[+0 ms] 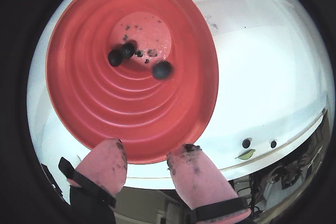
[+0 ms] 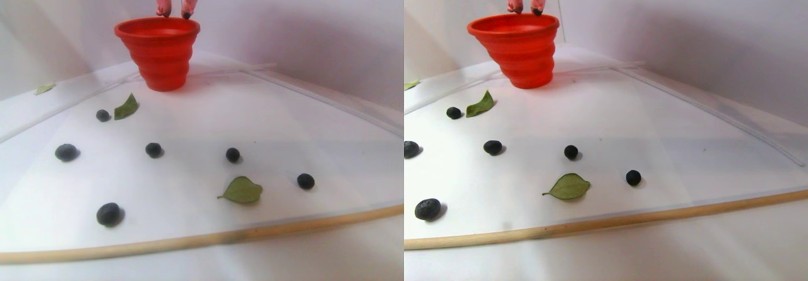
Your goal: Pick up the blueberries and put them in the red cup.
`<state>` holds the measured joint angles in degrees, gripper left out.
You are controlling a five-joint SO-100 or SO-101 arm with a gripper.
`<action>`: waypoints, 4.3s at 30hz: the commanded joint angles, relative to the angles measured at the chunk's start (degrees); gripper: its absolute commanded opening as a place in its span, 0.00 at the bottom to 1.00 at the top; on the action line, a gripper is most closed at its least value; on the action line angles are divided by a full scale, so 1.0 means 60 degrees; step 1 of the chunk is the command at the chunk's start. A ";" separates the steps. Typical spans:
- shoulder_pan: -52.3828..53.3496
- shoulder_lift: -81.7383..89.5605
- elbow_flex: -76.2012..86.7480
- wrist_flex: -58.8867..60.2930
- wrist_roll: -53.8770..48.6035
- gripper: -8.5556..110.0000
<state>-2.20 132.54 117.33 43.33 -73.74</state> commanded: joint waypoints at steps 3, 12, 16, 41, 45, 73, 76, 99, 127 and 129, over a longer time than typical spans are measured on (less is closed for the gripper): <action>0.0029 0.0820 -0.0161 -0.0059 0.0059 0.22; 0.0439 0.1157 -0.0337 0.0601 -0.0234 0.22; 0.0674 0.1274 -0.0454 0.0879 -0.0308 0.22; 0.2593 0.1743 0.0718 0.1582 -0.0967 0.22; 0.2856 0.1641 0.1099 0.1611 -0.0938 0.22; 0.3647 0.2271 0.4204 0.0806 -0.1362 0.21; 0.3647 0.2329 0.4497 0.0674 -0.1421 0.21; 0.3765 0.0513 0.6445 -0.2373 -0.1860 0.22; 0.3896 -0.2651 0.6738 -0.5728 -0.2432 0.22; 0.3896 -0.2812 0.6724 -0.5874 -0.2432 0.22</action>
<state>19.86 115.93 158.20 9.05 -88.15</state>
